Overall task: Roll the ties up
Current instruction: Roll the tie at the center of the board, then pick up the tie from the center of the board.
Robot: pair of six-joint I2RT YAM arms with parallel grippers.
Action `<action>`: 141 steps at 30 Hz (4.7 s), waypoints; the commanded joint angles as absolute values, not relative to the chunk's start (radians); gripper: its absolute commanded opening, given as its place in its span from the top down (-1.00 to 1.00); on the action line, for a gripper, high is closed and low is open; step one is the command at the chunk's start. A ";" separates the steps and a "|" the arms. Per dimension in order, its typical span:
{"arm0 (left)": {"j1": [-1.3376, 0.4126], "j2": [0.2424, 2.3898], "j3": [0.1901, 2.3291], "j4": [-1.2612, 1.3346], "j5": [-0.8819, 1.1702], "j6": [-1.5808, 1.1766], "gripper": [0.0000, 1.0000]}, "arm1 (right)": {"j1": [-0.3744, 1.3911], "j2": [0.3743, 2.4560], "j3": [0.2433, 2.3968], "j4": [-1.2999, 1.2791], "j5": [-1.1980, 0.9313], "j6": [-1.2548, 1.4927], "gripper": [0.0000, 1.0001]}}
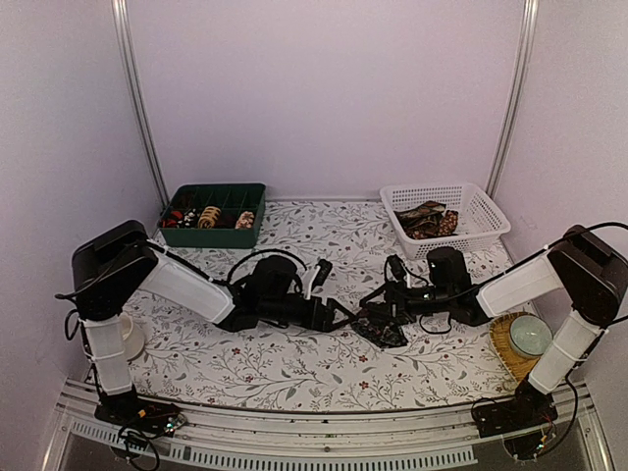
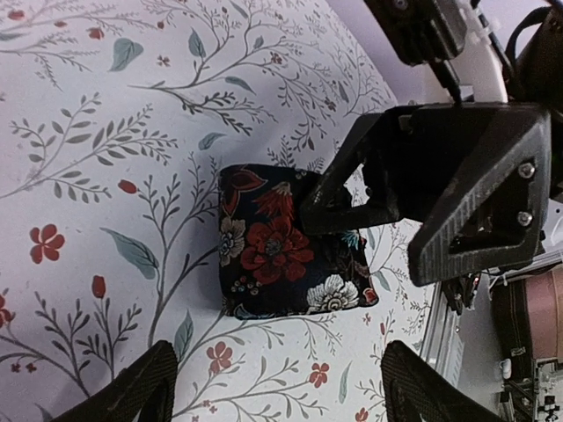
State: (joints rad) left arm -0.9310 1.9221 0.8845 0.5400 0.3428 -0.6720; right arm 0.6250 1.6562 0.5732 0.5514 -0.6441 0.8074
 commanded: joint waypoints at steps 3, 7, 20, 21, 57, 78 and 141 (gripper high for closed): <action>-0.922 2.015 0.958 0.503 0.445 -0.712 -0.59 | 0.645 1.625 0.532 0.469 -0.633 0.789 -0.26; -0.921 2.038 0.986 0.474 0.439 -0.701 -0.61 | 0.656 1.629 0.533 0.473 -0.630 0.783 -0.25; -0.916 2.154 1.132 0.335 0.447 -0.666 -0.60 | 0.664 1.642 0.541 0.467 -0.627 0.779 -0.24; -0.916 2.163 1.141 0.311 0.444 -0.660 -0.56 | 0.664 1.639 0.544 0.464 -0.627 0.777 -0.24; -0.913 2.149 1.113 0.232 0.388 -0.628 -0.49 | 0.661 1.376 0.840 -0.006 -0.500 0.522 -0.57; -0.896 2.154 1.189 0.237 0.444 -0.626 -0.51 | 0.655 1.464 0.716 -0.009 -0.393 0.530 -0.03; -0.863 2.386 1.317 0.304 0.814 -0.856 -0.40 | 0.740 1.566 0.640 -0.031 -0.197 0.383 0.36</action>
